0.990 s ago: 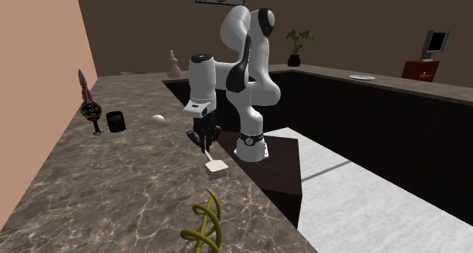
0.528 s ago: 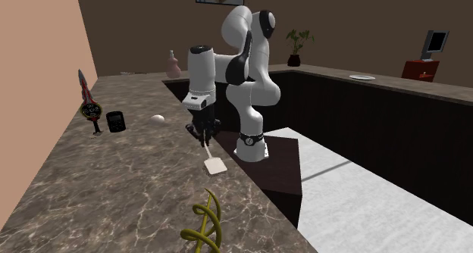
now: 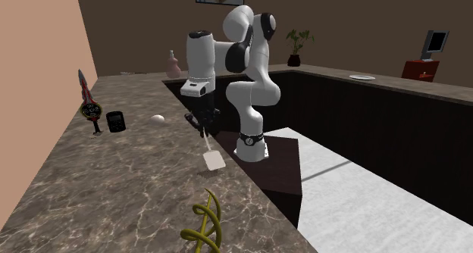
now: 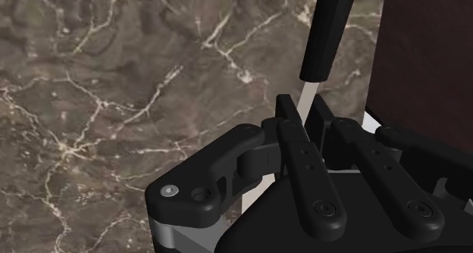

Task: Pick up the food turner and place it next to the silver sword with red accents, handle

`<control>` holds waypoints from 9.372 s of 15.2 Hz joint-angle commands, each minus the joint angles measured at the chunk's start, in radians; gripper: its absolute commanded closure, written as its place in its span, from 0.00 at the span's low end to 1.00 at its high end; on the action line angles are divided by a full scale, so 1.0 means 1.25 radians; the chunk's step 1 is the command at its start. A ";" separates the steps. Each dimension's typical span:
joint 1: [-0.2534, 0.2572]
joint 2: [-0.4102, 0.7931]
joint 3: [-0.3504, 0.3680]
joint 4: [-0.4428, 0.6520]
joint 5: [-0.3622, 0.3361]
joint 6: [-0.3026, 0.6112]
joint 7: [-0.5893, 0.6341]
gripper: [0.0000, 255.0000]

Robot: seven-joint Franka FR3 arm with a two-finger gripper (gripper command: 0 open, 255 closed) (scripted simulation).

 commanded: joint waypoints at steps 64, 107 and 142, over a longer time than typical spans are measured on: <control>0.027 0.146 -0.047 0.748 0.032 -0.566 -0.229 1.00; -0.016 0.634 -0.561 0.901 0.250 -0.256 -0.769 1.00; -0.045 0.725 -0.544 0.579 0.339 0.111 -0.816 1.00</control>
